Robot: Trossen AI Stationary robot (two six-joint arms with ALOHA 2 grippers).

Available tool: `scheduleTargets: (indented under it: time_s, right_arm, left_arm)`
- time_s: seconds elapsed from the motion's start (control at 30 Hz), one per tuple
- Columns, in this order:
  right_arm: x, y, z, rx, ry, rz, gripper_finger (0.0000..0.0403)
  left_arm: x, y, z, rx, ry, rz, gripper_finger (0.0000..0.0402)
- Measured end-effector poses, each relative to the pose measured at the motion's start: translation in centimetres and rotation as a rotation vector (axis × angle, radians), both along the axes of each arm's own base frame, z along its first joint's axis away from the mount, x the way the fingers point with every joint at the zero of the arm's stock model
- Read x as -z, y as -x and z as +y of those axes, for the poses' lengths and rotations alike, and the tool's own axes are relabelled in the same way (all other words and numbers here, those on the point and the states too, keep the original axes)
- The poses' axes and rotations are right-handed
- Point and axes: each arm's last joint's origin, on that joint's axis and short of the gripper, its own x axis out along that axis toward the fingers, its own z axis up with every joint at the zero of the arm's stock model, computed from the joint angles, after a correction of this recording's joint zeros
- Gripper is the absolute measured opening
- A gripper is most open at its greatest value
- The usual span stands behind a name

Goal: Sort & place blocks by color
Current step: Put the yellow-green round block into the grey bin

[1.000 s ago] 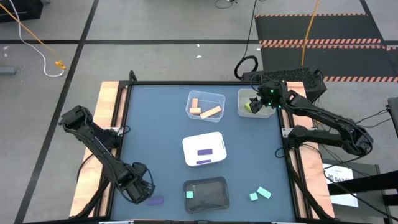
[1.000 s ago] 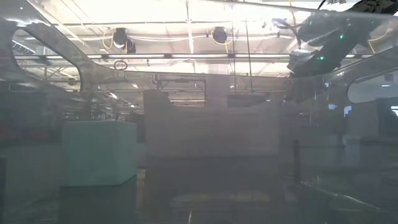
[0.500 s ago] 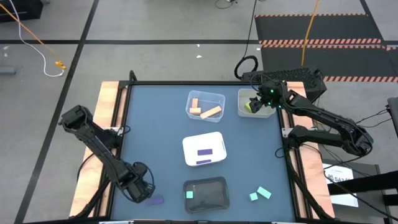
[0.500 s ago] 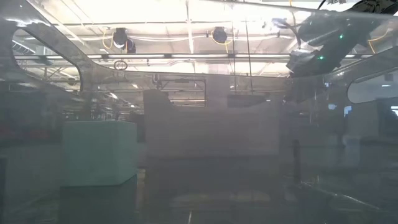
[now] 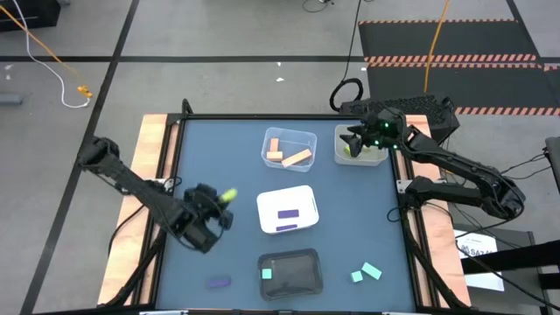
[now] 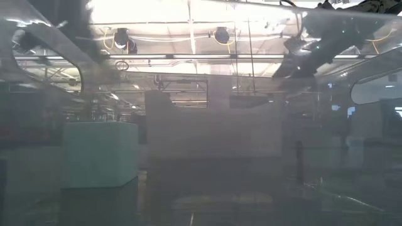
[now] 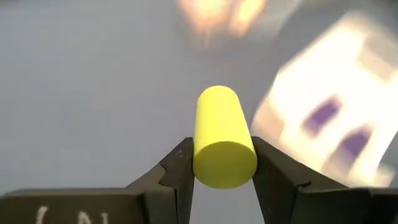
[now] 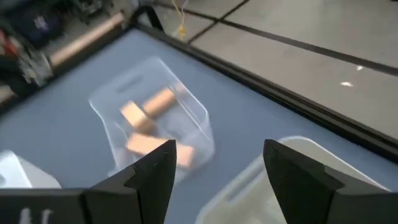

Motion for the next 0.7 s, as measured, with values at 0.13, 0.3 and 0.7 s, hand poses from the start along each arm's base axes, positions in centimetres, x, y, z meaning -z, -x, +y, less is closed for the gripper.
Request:
scheduleTargets:
  time_s: [0.13,0.3,0.7]
  right_arm:
    - [-0.5,-0.4,0.1,0.034,-0.052,-0.091,0.0233]
    - [-1.2,-1.4,0.8,-0.016,-0.029,-0.174,0.023]
    - [-5.8,-5.2,6.8,-0.52,0.118,-0.611,0.0215]
  left_arm:
    - [-2.4,-1.9,1.8,0.022,-0.178,-0.186,0.0128]
    - [-5.9,-5.6,2.7,0.192,-0.343,-0.318,0.0128]
    - [-9.4,-9.5,3.5,0.859,-0.837,-0.46,0.0128]
